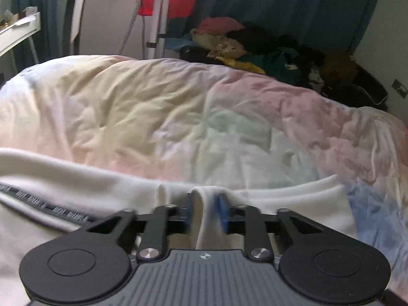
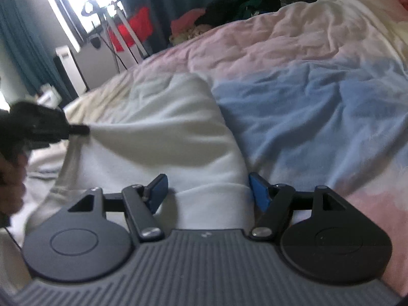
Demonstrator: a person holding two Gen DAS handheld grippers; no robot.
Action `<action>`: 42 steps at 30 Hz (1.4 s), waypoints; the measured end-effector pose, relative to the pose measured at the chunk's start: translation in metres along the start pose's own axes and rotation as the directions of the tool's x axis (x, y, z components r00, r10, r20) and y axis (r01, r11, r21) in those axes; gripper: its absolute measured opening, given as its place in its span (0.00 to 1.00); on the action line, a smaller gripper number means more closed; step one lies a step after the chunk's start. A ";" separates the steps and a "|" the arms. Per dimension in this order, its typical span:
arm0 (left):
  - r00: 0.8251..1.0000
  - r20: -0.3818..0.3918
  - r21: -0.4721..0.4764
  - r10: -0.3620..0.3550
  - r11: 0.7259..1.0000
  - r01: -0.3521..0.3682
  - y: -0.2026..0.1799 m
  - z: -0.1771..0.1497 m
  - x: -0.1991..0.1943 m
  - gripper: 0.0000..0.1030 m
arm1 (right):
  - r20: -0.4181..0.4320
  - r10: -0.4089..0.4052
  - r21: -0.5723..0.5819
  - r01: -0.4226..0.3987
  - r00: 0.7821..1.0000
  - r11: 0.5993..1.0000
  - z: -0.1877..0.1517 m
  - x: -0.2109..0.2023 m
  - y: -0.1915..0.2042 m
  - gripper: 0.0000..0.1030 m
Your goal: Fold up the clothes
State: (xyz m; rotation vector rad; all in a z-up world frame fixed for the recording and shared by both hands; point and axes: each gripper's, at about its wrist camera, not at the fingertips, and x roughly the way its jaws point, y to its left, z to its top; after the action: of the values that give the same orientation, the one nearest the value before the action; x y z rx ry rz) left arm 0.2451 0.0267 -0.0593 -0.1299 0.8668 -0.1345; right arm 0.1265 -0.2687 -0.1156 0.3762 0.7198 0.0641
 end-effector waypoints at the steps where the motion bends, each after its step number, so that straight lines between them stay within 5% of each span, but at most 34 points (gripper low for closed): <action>1: 1.000 0.006 -0.003 -0.008 1.000 0.009 0.004 -0.004 -0.008 0.34 | 0.002 0.000 -0.009 0.000 1.000 1.000 0.000 -0.001 0.000 0.70; 8: 0.981 0.084 -0.046 -0.173 0.983 0.178 0.033 -0.072 -0.091 0.49 | 0.007 0.010 0.009 -0.010 1.000 1.000 -0.005 -0.006 -0.003 0.70; 14: 0.964 -0.007 -0.030 -0.265 0.964 0.265 0.034 -0.119 -0.104 0.50 | 0.031 -0.012 -0.002 0.012 0.999 1.000 -0.010 -0.015 0.001 0.69; 18: 0.972 -0.022 0.083 -0.233 0.969 0.234 0.018 -0.132 -0.099 0.42 | 0.064 -0.038 -0.032 0.040 0.997 0.999 -0.013 -0.022 0.008 0.70; 20: 0.973 -0.011 0.047 -0.230 0.972 0.230 0.021 -0.138 -0.097 0.17 | 0.092 -0.050 -0.051 0.055 0.994 0.997 -0.013 -0.027 0.014 0.70; 21: 0.973 -0.021 0.020 -0.231 0.973 0.232 0.024 -0.139 -0.096 0.14 | 0.116 -0.049 -0.067 0.057 0.992 0.996 -0.013 -0.031 0.017 0.70; 26: 0.986 0.001 0.034 -0.167 0.985 0.167 0.023 -0.138 -0.112 0.13 | 0.298 0.072 -0.183 -0.018 0.952 0.983 -0.013 -0.064 0.041 0.69; 29: 0.990 -0.024 0.048 -0.136 0.989 0.137 0.021 -0.141 -0.105 0.14 | 0.267 0.092 -0.225 -0.031 0.959 0.974 -0.018 -0.061 0.051 0.69; 37: 0.988 0.042 0.020 -0.149 0.989 0.149 0.024 -0.141 -0.113 0.28 | 0.085 0.027 -0.290 -0.001 0.996 0.957 -0.037 -0.010 0.055 0.70; 39: 0.985 0.054 0.014 -0.162 0.987 0.161 0.027 -0.140 -0.122 0.45 | 0.082 0.036 -0.271 -0.013 0.996 0.963 -0.035 -0.011 0.053 0.70; 42: 0.982 0.083 0.005 -0.168 0.986 0.168 0.037 -0.139 -0.145 0.57 | 0.078 0.042 -0.273 -0.019 0.996 0.962 -0.037 -0.012 0.053 0.69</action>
State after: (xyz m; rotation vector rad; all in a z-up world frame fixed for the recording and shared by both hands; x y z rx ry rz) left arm 0.0485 0.0793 -0.0456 -0.2094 0.7721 -0.2841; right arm 0.0972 -0.2098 -0.1148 0.1252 0.6126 0.1735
